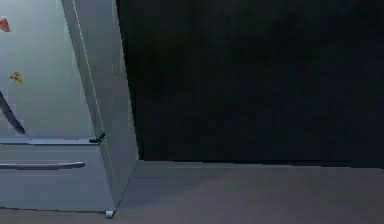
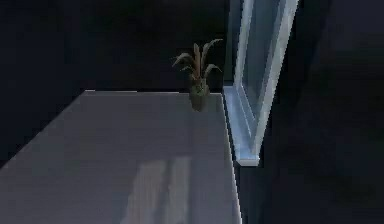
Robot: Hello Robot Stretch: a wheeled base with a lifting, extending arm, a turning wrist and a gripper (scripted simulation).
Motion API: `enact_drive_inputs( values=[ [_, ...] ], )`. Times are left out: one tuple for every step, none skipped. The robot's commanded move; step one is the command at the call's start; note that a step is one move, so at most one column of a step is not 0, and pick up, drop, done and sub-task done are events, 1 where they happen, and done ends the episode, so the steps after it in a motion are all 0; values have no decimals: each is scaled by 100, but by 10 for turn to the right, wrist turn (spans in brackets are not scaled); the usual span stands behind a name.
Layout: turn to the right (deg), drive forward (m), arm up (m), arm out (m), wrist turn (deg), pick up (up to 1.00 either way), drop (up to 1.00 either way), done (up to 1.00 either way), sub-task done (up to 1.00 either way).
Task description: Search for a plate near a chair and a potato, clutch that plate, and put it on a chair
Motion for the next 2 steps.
enact_drive_inputs(
  values=[
    [-450, 0, 0, 0, 0, 0, 0, 0, 0],
    [-120, 0, 0, 0, 0, 0, 0, 0, 0]
  ],
)
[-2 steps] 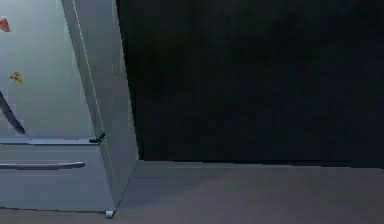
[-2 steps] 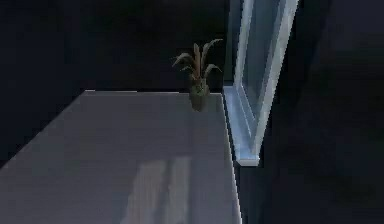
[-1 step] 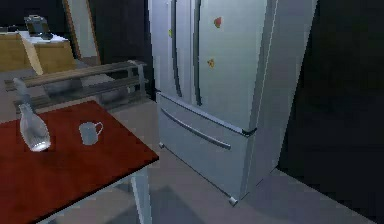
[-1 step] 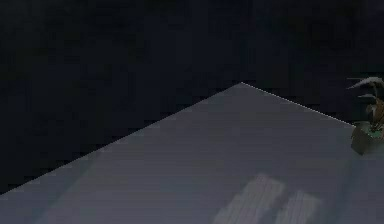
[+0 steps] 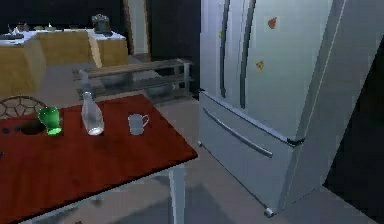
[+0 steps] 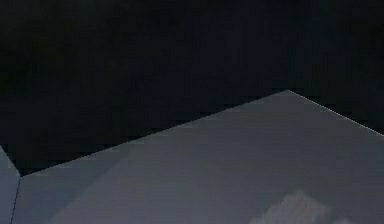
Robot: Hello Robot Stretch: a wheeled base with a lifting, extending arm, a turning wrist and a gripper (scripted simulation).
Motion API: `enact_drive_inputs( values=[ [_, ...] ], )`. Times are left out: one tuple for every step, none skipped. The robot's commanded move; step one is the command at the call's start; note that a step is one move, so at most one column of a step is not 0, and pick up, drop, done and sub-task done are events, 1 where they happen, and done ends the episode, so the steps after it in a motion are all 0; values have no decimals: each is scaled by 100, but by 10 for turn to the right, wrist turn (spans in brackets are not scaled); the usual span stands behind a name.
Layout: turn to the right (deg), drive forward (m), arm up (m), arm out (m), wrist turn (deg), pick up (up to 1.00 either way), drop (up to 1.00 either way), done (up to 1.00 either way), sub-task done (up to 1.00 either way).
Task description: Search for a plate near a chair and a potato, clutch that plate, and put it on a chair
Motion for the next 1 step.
enact_drive_inputs(
  values=[
    [0, 30, 0, 0, 0, 0, 0, 0, 0]
  ],
)
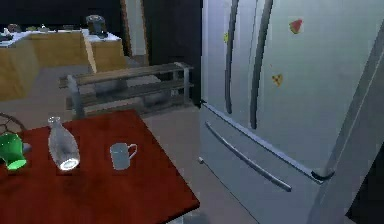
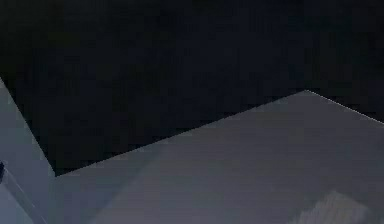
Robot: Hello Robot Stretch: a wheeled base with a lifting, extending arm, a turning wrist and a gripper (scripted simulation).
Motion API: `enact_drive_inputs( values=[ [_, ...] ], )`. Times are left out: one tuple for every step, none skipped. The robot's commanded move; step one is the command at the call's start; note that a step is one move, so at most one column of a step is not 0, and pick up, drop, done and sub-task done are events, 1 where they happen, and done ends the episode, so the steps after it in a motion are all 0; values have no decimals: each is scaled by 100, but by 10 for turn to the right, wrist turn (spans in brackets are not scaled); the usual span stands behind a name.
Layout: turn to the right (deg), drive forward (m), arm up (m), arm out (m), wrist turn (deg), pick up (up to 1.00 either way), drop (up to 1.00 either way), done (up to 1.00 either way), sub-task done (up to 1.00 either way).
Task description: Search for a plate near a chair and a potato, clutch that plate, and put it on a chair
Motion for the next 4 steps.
enact_drive_inputs(
  values=[
    [-450, 0, 0, 0, 0, 0, 0, 0, 0],
    [-450, 0, 0, 0, 0, 0, 0, 0, 0],
    [-450, 0, 0, 0, 0, 0, 0, 0, 0],
    [-330, 0, 0, 0, 0, 0, 0, 0, 0]
  ],
)
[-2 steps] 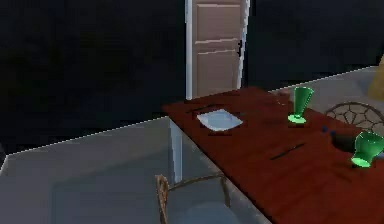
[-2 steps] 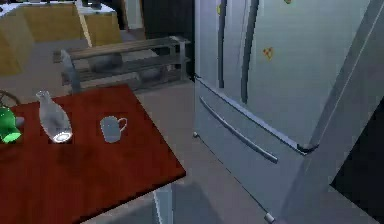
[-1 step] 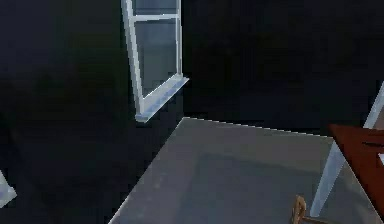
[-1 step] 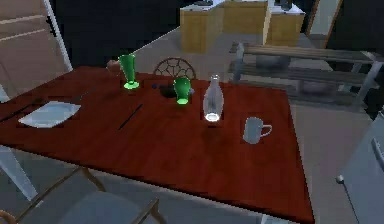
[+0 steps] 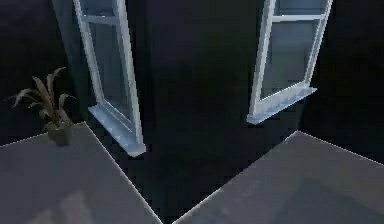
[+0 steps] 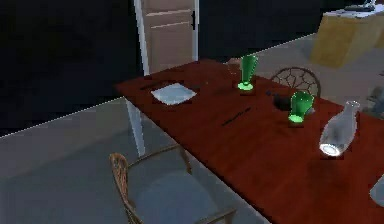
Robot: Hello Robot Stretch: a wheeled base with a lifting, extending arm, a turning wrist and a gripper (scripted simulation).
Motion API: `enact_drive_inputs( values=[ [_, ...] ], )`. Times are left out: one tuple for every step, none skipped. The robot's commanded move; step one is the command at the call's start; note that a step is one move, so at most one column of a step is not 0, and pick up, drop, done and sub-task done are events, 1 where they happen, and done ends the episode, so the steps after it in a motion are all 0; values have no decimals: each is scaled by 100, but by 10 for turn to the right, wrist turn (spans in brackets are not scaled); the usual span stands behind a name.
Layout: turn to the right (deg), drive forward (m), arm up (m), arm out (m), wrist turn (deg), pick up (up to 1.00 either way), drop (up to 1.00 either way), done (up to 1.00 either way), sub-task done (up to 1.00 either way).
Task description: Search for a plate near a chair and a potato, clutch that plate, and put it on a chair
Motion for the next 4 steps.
enact_drive_inputs(
  values=[
    [390, 0, 0, 0, 0, 0, 0, 0, 0],
    [0, 25, 0, 0, 0, 0, 0, 0, 0],
    [120, 0, 0, 0, 0, 0, 0, 0, 0],
    [0, 60, 0, 0, 0, 0, 0, 0, 0]
  ],
)
